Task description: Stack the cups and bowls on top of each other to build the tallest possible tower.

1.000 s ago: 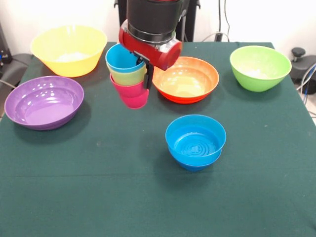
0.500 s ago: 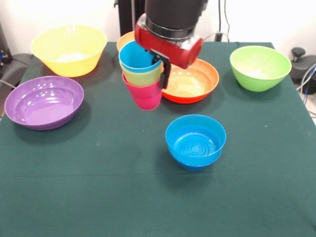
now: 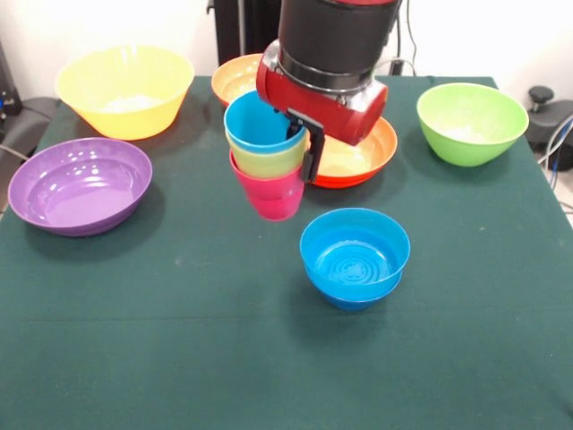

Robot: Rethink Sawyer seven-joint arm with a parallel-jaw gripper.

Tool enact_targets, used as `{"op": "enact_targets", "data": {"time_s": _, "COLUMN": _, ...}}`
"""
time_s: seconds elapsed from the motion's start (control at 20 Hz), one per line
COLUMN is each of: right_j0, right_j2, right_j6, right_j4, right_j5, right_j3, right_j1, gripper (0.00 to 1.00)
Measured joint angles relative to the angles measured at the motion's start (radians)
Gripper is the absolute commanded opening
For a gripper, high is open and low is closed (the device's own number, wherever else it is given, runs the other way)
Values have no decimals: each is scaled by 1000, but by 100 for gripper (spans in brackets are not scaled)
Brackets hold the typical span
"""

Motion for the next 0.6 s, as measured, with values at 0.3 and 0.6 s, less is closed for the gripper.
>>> {"op": "enact_targets", "data": {"time_s": 0.3, "right_j0": 9, "right_j2": -20, "right_j6": 0, "right_j4": 5, "right_j5": 4, "right_j3": -68, "right_j1": 56, "gripper": 0}}
{"op": "enact_targets", "data": {"time_s": 0.6, "right_j0": 27, "right_j2": -39, "right_j6": 14, "right_j4": 21, "right_j5": 27, "right_j3": -130, "right_j1": 110, "gripper": 0}}
